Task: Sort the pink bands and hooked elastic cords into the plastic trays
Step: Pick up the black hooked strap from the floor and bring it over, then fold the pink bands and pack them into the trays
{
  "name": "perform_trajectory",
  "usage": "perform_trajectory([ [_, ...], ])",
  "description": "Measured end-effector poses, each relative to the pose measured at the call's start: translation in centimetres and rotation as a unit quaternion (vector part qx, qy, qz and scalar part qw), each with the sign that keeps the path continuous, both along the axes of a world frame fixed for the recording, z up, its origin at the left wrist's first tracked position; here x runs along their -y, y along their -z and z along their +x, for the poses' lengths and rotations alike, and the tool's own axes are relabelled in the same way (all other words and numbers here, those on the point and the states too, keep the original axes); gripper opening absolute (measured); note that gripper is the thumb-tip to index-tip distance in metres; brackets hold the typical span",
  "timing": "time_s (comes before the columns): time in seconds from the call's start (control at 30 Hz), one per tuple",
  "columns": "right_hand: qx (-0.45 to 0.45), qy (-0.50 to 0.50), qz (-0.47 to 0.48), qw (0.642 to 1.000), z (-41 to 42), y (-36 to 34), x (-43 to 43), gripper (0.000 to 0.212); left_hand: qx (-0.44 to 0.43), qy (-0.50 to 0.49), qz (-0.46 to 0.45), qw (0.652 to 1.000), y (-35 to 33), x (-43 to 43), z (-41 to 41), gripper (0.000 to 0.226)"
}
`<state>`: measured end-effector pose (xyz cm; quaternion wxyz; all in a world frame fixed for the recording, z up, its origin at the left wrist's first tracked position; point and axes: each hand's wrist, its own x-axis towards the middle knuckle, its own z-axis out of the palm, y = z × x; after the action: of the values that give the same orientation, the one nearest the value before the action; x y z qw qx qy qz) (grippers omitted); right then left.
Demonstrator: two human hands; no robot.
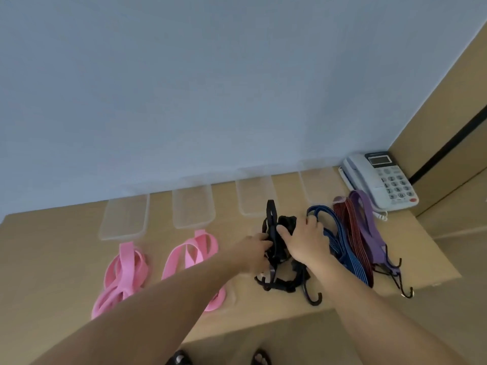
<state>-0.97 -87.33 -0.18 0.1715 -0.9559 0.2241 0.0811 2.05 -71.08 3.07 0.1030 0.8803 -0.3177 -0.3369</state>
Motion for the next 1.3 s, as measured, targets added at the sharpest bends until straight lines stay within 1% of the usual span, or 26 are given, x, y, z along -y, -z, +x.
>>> perform_trajectory([
  [0.07, 0.007, -0.021, 0.039, 0.999, 0.0, 0.3, 0.0, 0.078, 0.011, 0.020, 0.013, 1.000, 0.1, 0.2, -0.1, 0.056],
  [0.17, -0.052, -0.062, 0.063, 0.995, -0.1, 0.4, 0.4, 0.074, 0.012, 0.004, -0.015, 1.000, -0.4, 0.2, 0.0, 0.060],
  [0.2, -0.056, -0.060, 0.070, 0.994, -0.1, 0.3, 0.6, 0.072, 0.017, -0.012, -0.030, 0.999, -0.8, 0.1, 0.1, 0.061],
  [0.27, -0.016, -0.039, 0.071, 0.997, 0.1, -0.3, 0.9, 0.067, 0.037, -0.048, -0.062, 0.996, -1.6, -0.3, 0.5, 0.059],
  [0.33, 0.043, -0.029, 0.042, 0.998, 0.6, -1.5, 0.8, 0.061, 0.055, -0.069, -0.076, 0.993, -2.1, -1.0, 0.8, 0.057],
  [0.43, 0.116, -0.071, -0.004, 0.991, 1.8, -3.5, -0.6, 0.053, 0.078, -0.085, -0.073, 0.991, -2.7, -2.6, 1.1, 0.054],
  [0.53, 0.136, -0.127, -0.005, 0.983, 2.9, -4.8, -3.4, 0.052, 0.097, -0.116, -0.076, 0.985, -3.4, -5.4, 1.4, 0.055],
  [0.63, 0.121, -0.188, 0.007, 0.975, 3.5, -5.3, -7.4, 0.054, 0.117, -0.156, -0.062, 0.979, -4.2, -9.4, 1.8, 0.057],
  [0.73, 0.101, -0.240, 0.040, 0.965, 3.4, -5.7, -11.9, 0.054, 0.138, -0.204, -0.046, 0.968, -4.9, -14.5, 1.9, 0.058],
  [0.87, 0.085, -0.287, 0.043, 0.953, 3.4, -6.3, -18.2, 0.052, 0.149, -0.265, -0.062, 0.951, -5.3, -22.2, 1.6, 0.057],
  [0.97, 0.100, -0.299, 0.039, 0.948, 3.4, -6.9, -23.5, 0.051, 0.151, -0.293, -0.079, 0.941, -5.1, -28.0, 1.4, 0.056],
  [1.07, 0.099, -0.317, 0.060, 0.941, 3.1, -7.2, -29.1, 0.050, 0.122, -0.334, -0.116, 0.928, -4.4, -33.4, 0.8, 0.053],
  [1.17, 0.060, -0.339, 0.091, 0.934, 1.7, -5.8, -33.8, 0.044, 0.078, -0.352, -0.137, 0.922, -2.9, -37.9, -0.2, 0.052],
  [1.3, -0.012, -0.307, 0.053, 0.950, -0.4, -2.7, -37.3, 0.031, 0.044, -0.338, -0.129, 0.931, -0.7, -41.7, -1.9, 0.053],
])
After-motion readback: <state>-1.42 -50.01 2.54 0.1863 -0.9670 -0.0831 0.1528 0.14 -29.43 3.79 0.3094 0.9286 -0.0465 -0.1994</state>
